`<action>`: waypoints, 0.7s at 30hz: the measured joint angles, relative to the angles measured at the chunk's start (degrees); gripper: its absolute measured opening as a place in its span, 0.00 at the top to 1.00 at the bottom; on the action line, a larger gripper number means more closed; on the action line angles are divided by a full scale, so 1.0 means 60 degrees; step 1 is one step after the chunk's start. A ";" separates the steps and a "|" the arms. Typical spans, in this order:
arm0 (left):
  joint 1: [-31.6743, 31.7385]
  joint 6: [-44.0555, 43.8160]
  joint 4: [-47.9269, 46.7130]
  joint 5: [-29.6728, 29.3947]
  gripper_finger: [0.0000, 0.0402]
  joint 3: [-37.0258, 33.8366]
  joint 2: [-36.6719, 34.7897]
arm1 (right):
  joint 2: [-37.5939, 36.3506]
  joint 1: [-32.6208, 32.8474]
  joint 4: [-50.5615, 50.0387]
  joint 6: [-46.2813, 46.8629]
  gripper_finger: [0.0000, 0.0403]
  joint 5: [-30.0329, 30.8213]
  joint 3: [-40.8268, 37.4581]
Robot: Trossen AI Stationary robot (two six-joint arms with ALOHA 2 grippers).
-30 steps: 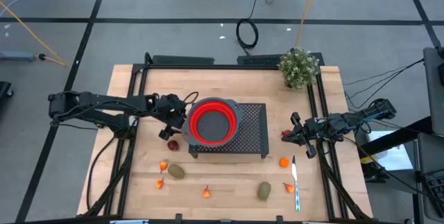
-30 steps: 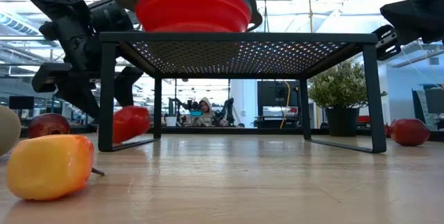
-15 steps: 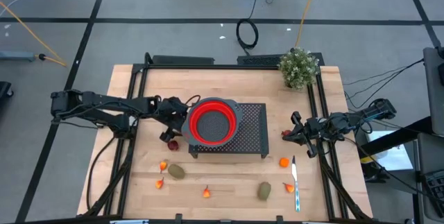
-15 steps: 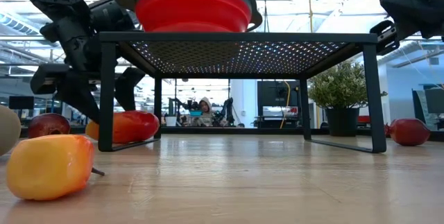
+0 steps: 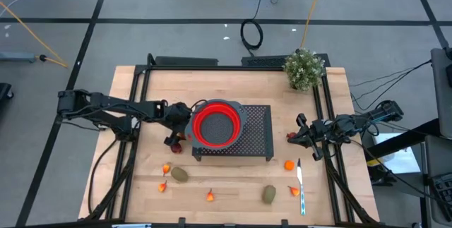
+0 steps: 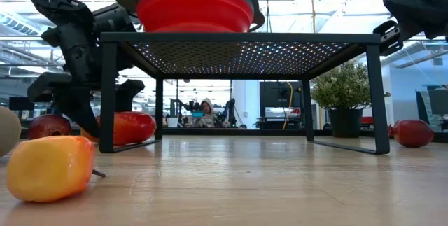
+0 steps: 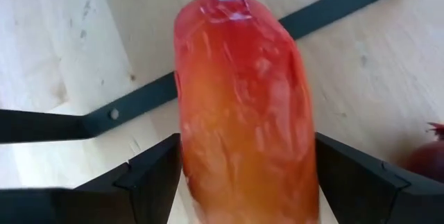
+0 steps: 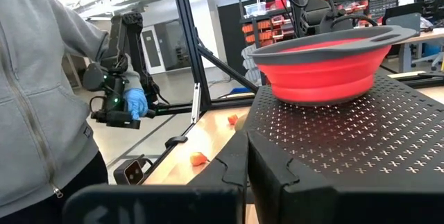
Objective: Pick & Place Fruit
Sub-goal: Put the orange mango into the red strainer bowl on the shelf
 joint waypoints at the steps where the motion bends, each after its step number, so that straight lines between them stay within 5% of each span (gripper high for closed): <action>1: 0.0000 -0.0103 0.0017 -0.0039 0.23 0.0000 0.0000 | 0.0000 0.0000 0.0000 0.0000 1.00 -0.0003 0.0001; 7: 0.0000 -0.0188 0.0024 -0.0191 0.24 0.0000 0.0000 | 0.0000 0.0000 0.0000 0.0000 1.00 -0.0004 0.0000; 16: 0.0000 -0.0061 -0.0029 -0.0202 0.49 0.0000 -0.0128 | -0.0004 0.0000 0.0004 0.0000 1.00 -0.0004 0.0003; 21: 0.0000 -0.0083 -0.0091 -0.0212 0.49 0.0000 -0.0311 | 0.0000 0.0000 0.0087 0.0000 1.00 -0.0004 0.0002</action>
